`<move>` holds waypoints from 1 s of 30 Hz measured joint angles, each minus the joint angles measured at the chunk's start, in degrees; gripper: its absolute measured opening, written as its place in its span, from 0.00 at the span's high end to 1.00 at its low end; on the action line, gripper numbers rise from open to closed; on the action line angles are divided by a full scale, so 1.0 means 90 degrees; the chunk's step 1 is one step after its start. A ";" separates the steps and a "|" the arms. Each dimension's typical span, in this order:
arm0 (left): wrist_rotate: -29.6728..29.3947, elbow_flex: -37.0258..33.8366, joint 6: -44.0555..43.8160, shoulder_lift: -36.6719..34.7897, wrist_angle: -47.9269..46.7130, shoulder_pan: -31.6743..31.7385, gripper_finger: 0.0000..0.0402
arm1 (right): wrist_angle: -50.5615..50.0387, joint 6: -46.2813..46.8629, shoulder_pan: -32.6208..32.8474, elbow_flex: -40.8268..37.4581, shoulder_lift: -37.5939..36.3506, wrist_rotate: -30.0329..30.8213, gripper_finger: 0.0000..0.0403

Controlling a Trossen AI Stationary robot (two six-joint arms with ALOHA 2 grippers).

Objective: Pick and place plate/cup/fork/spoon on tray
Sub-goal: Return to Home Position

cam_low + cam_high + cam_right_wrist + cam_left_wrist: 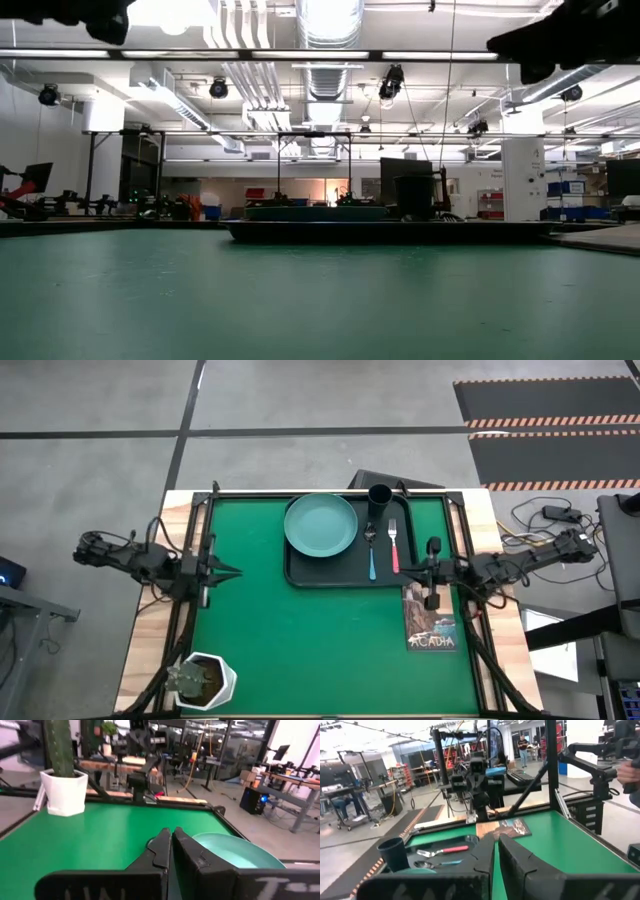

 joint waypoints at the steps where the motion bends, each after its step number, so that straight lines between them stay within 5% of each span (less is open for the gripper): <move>1: 0.0002 -0.0119 -0.0063 -0.0141 -0.0003 0.0001 0.99 | -0.0003 0.0002 0.0000 -0.0062 -0.0115 -0.0038 0.98; 20: 0.0112 -0.2256 0.0003 -0.1568 0.1823 0.0013 1.00 | 0.0033 -0.0772 -0.0002 -0.1079 -0.2173 -0.0363 0.98; 30: 0.0006 -0.2468 0.0100 -0.1520 0.2003 0.0018 1.00 | -0.0237 -0.0858 -0.0126 -0.1350 -0.2108 -0.0385 0.98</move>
